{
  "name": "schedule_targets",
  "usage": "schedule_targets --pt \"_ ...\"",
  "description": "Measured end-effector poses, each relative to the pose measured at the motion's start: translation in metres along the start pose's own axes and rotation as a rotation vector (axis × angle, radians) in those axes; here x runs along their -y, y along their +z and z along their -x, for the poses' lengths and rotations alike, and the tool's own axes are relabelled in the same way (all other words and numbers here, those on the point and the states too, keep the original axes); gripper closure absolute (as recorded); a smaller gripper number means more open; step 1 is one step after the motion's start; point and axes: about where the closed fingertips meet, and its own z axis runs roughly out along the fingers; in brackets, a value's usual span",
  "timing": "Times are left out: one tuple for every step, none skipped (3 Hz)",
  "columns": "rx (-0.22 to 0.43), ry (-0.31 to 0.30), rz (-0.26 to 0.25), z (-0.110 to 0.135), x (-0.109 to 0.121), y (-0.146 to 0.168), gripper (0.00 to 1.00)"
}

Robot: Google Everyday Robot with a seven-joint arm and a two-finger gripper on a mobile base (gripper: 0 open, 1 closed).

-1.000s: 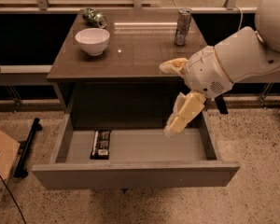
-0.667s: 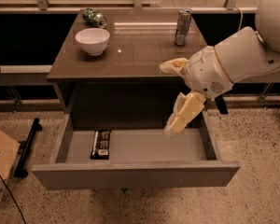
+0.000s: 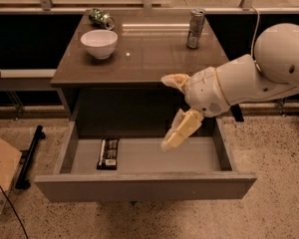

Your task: Pick rxbar chocolate from top drawer and place on counter

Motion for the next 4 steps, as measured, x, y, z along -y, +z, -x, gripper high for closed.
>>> schedule_targets --pt "0.079 0.015 0.016 -0.011 0.006 0.030 0.00" --pt "0.152 0.015 0.030 -0.020 0.011 0.059 0.00" --pt "0.214 0.010 0.036 -0.028 0.016 0.087 0.00" --pt "0.282 0.002 0.058 -0.034 0.021 0.118 0.00"
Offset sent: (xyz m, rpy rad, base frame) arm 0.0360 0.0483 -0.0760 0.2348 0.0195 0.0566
